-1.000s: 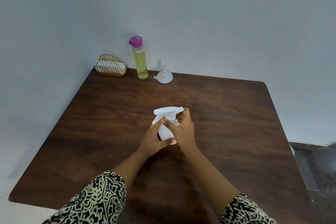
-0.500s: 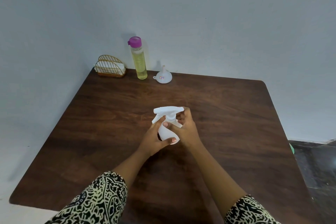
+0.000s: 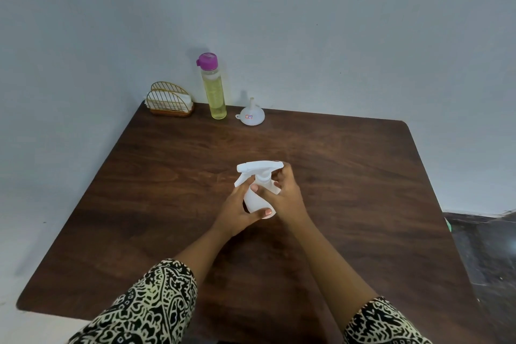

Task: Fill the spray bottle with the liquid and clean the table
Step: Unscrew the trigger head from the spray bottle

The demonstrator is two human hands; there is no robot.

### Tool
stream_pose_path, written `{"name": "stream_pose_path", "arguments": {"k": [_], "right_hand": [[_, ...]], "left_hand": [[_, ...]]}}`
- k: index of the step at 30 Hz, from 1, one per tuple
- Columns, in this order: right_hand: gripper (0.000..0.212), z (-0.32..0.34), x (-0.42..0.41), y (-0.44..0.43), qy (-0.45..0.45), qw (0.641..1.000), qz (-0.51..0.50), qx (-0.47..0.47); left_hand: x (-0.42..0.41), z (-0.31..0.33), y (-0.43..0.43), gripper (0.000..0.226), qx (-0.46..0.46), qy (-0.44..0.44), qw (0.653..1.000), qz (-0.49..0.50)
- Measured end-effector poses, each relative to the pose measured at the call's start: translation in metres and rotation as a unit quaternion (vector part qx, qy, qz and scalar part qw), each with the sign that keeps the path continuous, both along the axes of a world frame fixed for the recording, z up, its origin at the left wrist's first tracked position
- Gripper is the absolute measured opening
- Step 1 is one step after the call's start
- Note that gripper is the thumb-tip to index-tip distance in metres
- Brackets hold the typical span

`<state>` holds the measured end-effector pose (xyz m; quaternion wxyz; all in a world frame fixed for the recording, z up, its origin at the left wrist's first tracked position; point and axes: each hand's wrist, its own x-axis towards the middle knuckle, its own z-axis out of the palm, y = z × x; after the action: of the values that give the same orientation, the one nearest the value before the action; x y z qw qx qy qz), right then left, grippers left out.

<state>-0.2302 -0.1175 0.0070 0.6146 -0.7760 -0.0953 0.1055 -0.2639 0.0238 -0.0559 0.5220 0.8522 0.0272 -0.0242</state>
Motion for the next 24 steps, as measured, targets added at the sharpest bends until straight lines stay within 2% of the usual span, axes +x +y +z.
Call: {"name": "stream_pose_path", "arguments": {"k": [2, 4, 8, 15, 19, 24], "right_hand": [[0.049, 0.0, 0.0, 0.007, -0.006, 0.999, -0.049, 0.0], [0.04, 0.0, -0.001, 0.009, -0.017, 0.997, -0.076, -0.005], [0.023, -0.002, -0.003, 0.002, -0.026, 0.999, -0.028, 0.006], [0.024, 0.004, -0.002, 0.002, -0.039, 0.999, -0.013, -0.017], [0.025, 0.005, 0.003, 0.001, -0.062, 0.997, -0.036, -0.034], [0.026, 0.008, 0.009, -0.006, -0.041, 0.997, 0.035, -0.046]], "left_hand": [[0.0, 0.0, 0.0, 0.081, 0.004, -0.001, 1.0, -0.001], [0.0, 0.0, 0.0, 0.08, 0.005, 0.002, 1.0, 0.001], [-0.002, 0.0, 0.0, 0.083, 0.006, 0.02, 1.0, 0.009], [-0.003, 0.004, -0.002, 0.082, 0.019, 0.041, 0.999, 0.015], [-0.002, 0.004, -0.001, 0.096, 0.023, 0.052, 0.998, 0.013], [-0.002, 0.004, -0.001, 0.094, 0.027, 0.07, 0.997, 0.021]]}}
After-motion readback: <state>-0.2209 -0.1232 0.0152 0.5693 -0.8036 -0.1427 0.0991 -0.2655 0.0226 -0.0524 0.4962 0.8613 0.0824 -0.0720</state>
